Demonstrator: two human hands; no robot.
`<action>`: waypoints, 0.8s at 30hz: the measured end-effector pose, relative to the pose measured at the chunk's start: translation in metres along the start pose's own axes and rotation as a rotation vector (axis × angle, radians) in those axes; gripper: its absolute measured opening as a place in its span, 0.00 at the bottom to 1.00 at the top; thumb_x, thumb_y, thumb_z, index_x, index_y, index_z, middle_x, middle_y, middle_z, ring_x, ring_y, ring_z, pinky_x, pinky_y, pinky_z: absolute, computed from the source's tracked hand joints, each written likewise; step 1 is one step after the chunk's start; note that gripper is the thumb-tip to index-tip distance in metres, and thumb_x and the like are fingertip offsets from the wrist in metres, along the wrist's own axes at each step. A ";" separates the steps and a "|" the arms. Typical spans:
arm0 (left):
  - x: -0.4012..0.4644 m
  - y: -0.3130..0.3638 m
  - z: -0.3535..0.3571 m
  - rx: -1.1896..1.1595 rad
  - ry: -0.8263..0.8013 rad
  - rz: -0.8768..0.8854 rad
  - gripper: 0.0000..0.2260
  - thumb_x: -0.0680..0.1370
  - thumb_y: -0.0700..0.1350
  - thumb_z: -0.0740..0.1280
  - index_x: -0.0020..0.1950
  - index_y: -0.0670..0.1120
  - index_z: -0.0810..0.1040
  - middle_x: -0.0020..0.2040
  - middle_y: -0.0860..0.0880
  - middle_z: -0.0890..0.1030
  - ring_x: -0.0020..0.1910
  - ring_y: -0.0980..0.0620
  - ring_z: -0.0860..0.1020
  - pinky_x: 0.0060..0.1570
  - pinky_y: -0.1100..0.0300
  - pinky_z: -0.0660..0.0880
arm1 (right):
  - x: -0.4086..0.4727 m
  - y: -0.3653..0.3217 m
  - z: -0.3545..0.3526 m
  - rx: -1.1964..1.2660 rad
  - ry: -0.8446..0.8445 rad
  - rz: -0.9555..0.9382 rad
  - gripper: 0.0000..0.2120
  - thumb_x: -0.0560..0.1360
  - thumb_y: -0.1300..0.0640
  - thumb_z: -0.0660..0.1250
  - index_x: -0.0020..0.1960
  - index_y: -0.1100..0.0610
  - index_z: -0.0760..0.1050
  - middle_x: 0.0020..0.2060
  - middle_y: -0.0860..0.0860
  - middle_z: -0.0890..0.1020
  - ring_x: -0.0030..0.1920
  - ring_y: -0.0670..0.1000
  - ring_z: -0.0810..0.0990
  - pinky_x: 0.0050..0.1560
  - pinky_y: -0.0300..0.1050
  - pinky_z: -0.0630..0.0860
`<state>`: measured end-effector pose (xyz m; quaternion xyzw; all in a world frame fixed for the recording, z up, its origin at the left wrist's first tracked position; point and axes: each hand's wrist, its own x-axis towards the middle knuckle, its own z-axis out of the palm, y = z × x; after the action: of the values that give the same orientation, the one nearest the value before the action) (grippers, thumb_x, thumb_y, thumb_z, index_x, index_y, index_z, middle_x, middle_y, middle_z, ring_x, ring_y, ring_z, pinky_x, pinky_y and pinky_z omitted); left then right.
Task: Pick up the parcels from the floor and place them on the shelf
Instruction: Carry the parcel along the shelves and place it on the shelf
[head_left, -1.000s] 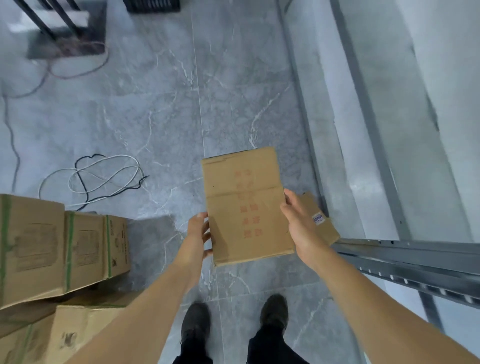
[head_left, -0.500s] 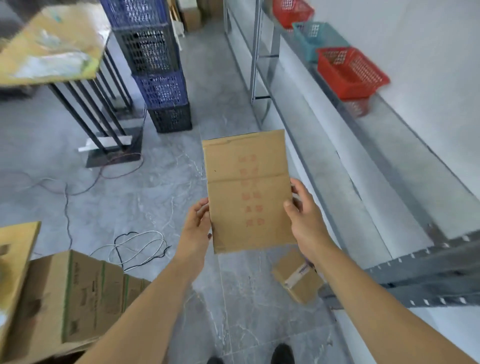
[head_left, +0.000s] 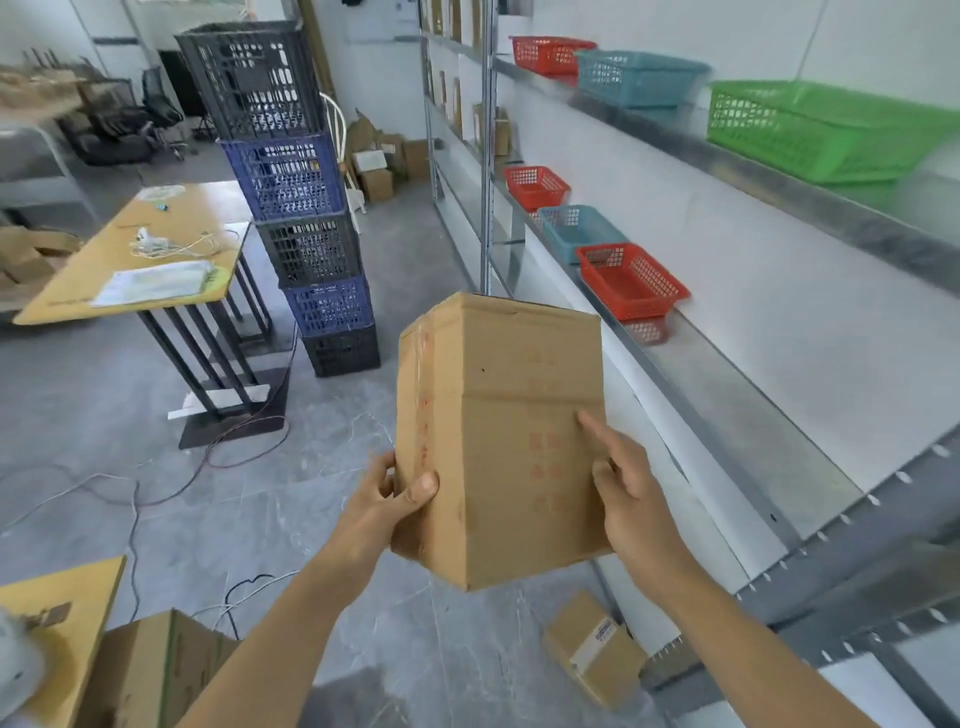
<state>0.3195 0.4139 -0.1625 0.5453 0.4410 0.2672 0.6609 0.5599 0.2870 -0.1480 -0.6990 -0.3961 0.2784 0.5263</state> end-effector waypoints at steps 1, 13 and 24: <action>-0.003 0.007 0.002 -0.032 -0.011 0.017 0.44 0.56 0.72 0.80 0.67 0.56 0.74 0.62 0.46 0.85 0.52 0.50 0.85 0.42 0.49 0.82 | -0.001 -0.007 0.000 -0.033 -0.034 -0.017 0.25 0.86 0.59 0.56 0.70 0.28 0.63 0.68 0.41 0.69 0.70 0.38 0.67 0.79 0.48 0.62; -0.021 0.049 0.043 -0.034 -0.143 0.061 0.20 0.83 0.51 0.67 0.70 0.72 0.70 0.60 0.64 0.86 0.58 0.61 0.85 0.49 0.54 0.83 | 0.004 -0.054 -0.017 0.084 -0.317 -0.098 0.29 0.80 0.39 0.64 0.78 0.35 0.60 0.69 0.33 0.78 0.70 0.37 0.77 0.70 0.42 0.75; -0.024 0.069 0.033 0.072 -0.241 0.118 0.18 0.84 0.58 0.59 0.72 0.77 0.70 0.73 0.64 0.77 0.73 0.59 0.76 0.72 0.43 0.74 | -0.013 -0.047 -0.034 0.416 -0.157 0.014 0.24 0.76 0.45 0.67 0.72 0.45 0.73 0.64 0.45 0.85 0.65 0.49 0.84 0.70 0.58 0.76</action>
<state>0.3464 0.3961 -0.0888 0.6219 0.3348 0.2220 0.6722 0.5683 0.2648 -0.0939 -0.5543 -0.3652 0.4111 0.6248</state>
